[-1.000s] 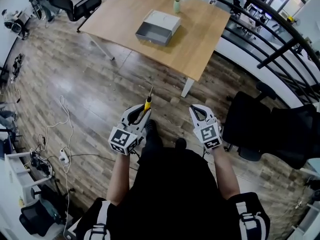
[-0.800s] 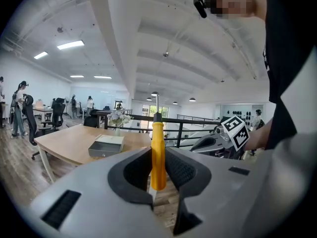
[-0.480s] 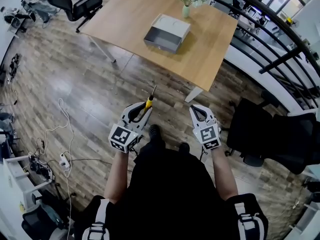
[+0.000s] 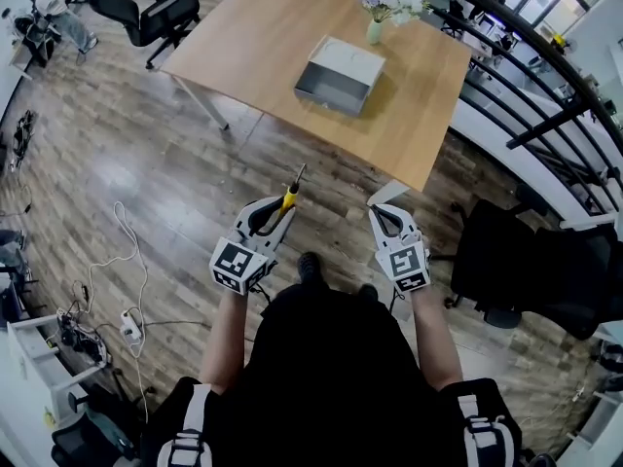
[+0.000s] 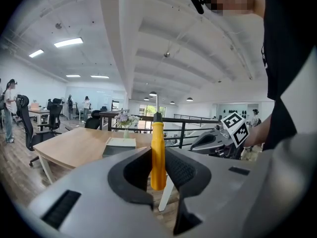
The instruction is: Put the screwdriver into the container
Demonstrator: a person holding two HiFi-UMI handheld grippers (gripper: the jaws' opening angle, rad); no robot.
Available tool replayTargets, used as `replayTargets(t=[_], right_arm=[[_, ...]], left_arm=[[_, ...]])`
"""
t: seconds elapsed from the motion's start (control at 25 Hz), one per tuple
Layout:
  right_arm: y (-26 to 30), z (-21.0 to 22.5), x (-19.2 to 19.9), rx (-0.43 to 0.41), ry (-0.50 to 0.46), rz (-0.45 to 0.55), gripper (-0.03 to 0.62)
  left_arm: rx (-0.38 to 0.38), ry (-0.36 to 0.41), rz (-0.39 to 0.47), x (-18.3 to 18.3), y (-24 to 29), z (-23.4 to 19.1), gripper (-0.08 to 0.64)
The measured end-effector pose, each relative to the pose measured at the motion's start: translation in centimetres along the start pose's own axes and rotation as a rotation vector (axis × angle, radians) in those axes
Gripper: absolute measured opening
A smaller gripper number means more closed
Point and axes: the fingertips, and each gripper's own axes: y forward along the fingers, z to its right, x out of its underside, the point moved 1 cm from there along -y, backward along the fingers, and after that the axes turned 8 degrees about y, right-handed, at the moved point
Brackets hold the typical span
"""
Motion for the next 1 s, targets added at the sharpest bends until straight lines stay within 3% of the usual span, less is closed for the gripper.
replayTargets(t=[0.36, 1.0], right_arm=[[3.2, -1.4, -1.2, 0.025, -0.012, -0.005, 0.026], [5.9, -2.3, -1.3, 0.051, 0.006, -0.047, 0.026]], left_arm=[[0.035, 0.012, 0.0, 1.0, -0.9, -3.5, 0.092], [0.016, -0.005, -0.004, 2.2, -2.8, -7.8, 0.092]])
